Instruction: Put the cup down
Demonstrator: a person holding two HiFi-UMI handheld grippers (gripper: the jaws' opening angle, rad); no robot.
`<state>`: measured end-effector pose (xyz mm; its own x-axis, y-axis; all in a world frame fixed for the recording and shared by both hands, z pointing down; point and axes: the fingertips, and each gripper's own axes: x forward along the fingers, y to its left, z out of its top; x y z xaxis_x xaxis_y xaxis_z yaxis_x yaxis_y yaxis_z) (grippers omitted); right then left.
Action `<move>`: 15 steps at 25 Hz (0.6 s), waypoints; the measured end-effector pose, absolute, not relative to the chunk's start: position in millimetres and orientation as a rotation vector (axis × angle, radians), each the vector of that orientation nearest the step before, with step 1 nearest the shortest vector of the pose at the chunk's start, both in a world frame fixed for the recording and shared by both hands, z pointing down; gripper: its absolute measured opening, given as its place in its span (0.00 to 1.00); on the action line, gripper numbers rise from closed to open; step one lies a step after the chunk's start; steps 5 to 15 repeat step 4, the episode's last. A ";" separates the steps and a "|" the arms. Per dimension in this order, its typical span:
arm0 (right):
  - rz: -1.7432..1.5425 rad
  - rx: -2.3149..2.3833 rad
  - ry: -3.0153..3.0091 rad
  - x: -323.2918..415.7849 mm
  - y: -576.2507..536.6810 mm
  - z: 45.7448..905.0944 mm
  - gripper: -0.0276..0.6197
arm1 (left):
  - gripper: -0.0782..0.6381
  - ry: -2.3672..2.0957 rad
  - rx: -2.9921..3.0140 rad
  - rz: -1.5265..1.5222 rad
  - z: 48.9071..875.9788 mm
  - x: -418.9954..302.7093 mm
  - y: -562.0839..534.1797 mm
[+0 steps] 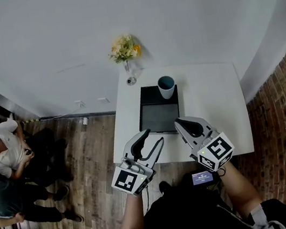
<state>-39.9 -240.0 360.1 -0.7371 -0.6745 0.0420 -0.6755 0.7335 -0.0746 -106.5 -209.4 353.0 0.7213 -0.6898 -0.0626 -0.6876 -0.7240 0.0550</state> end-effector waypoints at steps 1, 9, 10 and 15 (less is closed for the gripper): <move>0.137 1.136 -2.912 -39.7 -239.6 360.6 0.06 | 0.38 -1.155 2.890 -0.123 352.6 -106.7 -208.9; 0.144 1.140 -2.907 -39.2 -238.1 361.5 0.06 | 0.38 -1.153 2.894 -0.123 351.6 -107.1 -207.0; 0.144 1.140 -2.907 -39.2 -238.1 361.5 0.06 | 0.38 -1.153 2.894 -0.123 351.6 -107.1 -207.0; 0.144 1.140 -2.907 -39.2 -238.1 361.5 0.06 | 0.38 -1.153 2.894 -0.123 351.6 -107.1 -207.0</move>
